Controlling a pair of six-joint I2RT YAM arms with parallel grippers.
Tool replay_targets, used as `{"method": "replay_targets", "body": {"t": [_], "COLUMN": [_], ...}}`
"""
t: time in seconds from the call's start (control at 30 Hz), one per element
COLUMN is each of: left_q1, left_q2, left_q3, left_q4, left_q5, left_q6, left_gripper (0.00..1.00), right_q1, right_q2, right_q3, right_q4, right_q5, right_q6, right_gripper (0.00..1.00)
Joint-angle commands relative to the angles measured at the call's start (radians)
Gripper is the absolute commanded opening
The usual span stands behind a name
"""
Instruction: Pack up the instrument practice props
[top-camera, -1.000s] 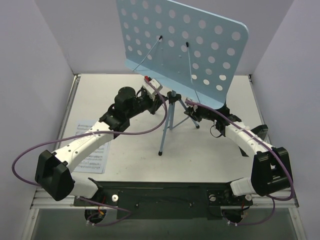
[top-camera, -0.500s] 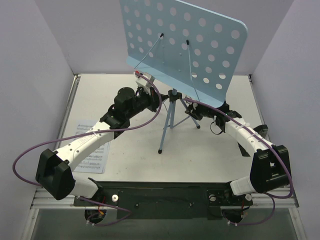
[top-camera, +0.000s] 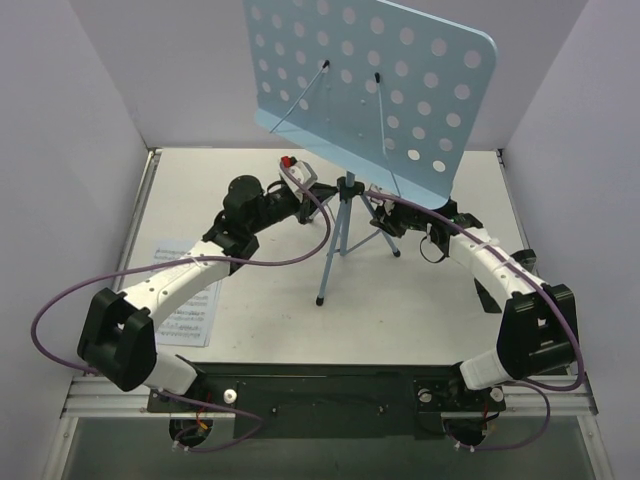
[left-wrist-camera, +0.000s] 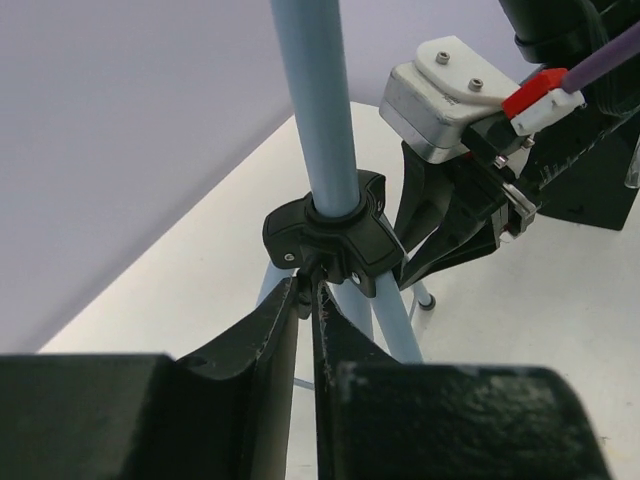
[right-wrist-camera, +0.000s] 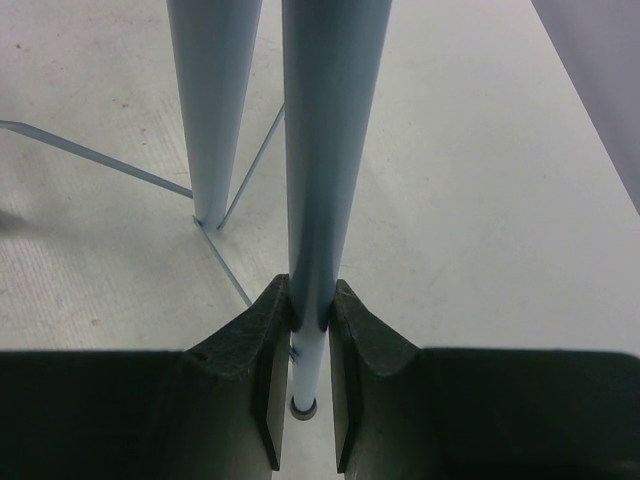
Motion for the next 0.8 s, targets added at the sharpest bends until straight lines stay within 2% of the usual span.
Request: {"method": "replay_targets", "body": {"t": [0.0,0.1,0.13,0.17,0.33,0.57,0.7,0.77], "left_q1": [-0.019,-0.024,-0.03,-0.035,-0.038,-0.036,-0.036,-0.033], "left_q2": [0.037,0.04,0.04,0.037,0.06,0.06,0.054,0.048], "left_q3": [0.036,0.039,0.028,0.023,0.042,0.043,0.034,0.03], "left_q4": [0.096,0.085,0.085,0.086,0.077,0.071,0.068,0.065], "left_q5": [0.152,0.175,0.154,0.148,0.125,0.119,0.085,0.092], "left_q6": [0.064,0.055,0.066,0.075,0.122,0.168,0.184,0.188], "left_gripper": [0.16,0.15,0.17,0.25,0.37,0.38,0.43,0.39], "right_q1": [0.03,0.033,0.032,0.032,0.035,0.044,0.042,0.044], "right_q2": [0.059,0.064,0.067,0.065,0.067,0.057,0.057,0.057], "right_q3": [-0.014,-0.01,-0.01,-0.01,-0.014,-0.018,-0.016,-0.014], "right_q4": [-0.175,-0.176,-0.176,-0.176,-0.175,-0.172,-0.173,-0.173], "right_q5": [-0.063,-0.068,-0.069,-0.07,-0.079,-0.077,-0.07,-0.071], "right_q6": [-0.02,-0.02,-0.021,-0.021,-0.031,-0.032,-0.037,-0.035], "right_gripper": [0.0,0.0,0.0,0.0,0.0,0.0,0.0,0.0]}}
